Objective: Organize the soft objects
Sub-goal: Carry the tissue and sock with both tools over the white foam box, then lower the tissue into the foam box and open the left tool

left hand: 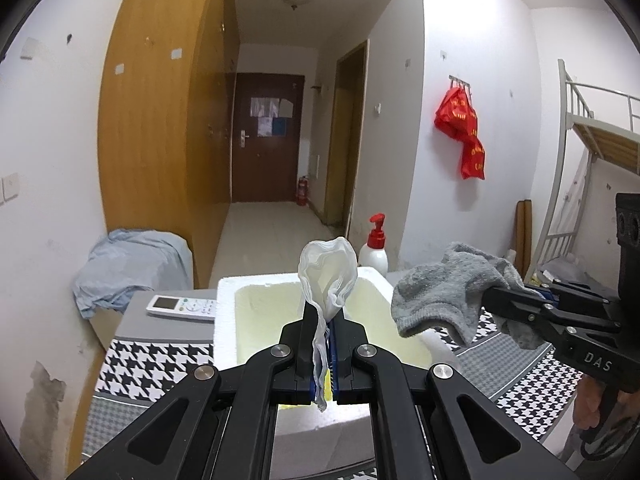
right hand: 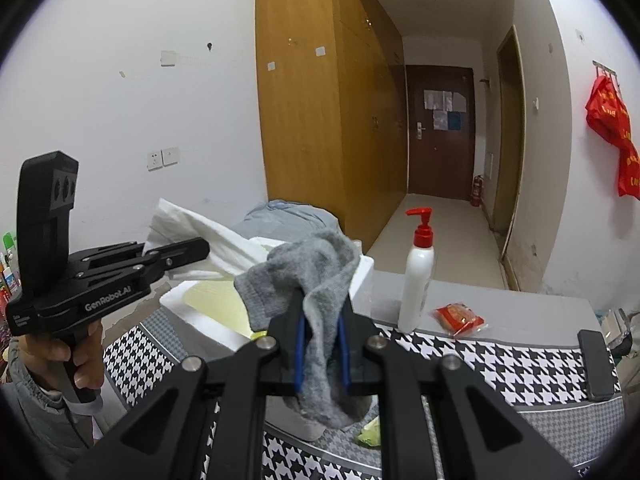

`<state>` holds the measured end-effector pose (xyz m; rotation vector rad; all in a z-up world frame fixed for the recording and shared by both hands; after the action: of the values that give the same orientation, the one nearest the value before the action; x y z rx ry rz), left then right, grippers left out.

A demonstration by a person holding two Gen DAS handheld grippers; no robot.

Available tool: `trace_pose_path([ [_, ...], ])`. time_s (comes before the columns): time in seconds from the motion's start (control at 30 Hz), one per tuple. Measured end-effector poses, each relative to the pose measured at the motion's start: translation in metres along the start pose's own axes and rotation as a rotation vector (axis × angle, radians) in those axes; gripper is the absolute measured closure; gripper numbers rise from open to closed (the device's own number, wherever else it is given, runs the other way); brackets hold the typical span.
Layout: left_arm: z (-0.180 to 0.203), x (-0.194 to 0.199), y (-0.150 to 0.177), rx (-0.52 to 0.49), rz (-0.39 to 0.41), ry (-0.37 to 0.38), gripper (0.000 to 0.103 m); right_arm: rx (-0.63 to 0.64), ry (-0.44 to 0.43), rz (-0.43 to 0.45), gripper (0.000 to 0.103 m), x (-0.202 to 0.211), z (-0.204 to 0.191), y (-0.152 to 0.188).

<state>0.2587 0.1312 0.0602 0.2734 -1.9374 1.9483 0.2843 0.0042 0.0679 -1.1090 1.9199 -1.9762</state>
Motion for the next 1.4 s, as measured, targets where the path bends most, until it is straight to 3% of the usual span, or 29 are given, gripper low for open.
trace_pose_path([
  [0.3,0.003,-0.024,0.005,-0.013,-0.044,0.048,0.096,-0.019,0.026,-0.012,0.086,-0.002,0.010,0.003],
  [0.37,0.001,-0.028,0.007,-0.010,-0.058,0.039,0.075,-0.021,0.028,-0.014,0.086,-0.002,0.012,0.004],
  [0.43,-0.003,-0.029,0.008,0.007,-0.049,0.011,0.021,-0.024,0.031,-0.017,0.086,-0.003,0.013,0.005],
  [0.5,-0.005,-0.026,0.007,0.018,-0.025,-0.003,0.007,-0.029,0.034,-0.019,0.086,-0.004,0.014,0.005],
  [0.63,-0.009,-0.024,0.006,0.031,-0.018,-0.022,0.001,-0.031,0.038,-0.022,0.086,-0.005,0.015,0.005],
  [1.03,-0.020,-0.007,-0.004,0.046,0.070,-0.061,0.001,0.010,0.027,-0.008,0.086,-0.011,0.006,-0.002],
  [1.4,-0.034,-0.009,0.002,0.046,0.058,-0.090,0.001,0.022,0.015,-0.016,0.086,-0.029,0.001,-0.004],
])
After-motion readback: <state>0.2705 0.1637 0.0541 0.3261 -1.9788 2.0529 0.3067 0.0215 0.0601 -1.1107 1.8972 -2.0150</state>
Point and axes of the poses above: each gripper's, at about its wrist camera, not at the fingertips, and x roughly against the way its jaws point, z to its right, y to its underside, the point moved 3 cm from there along -x, roughly the way its jaws point, and after that the axes turned 3 degrees about -x, right-handed, at the moved point
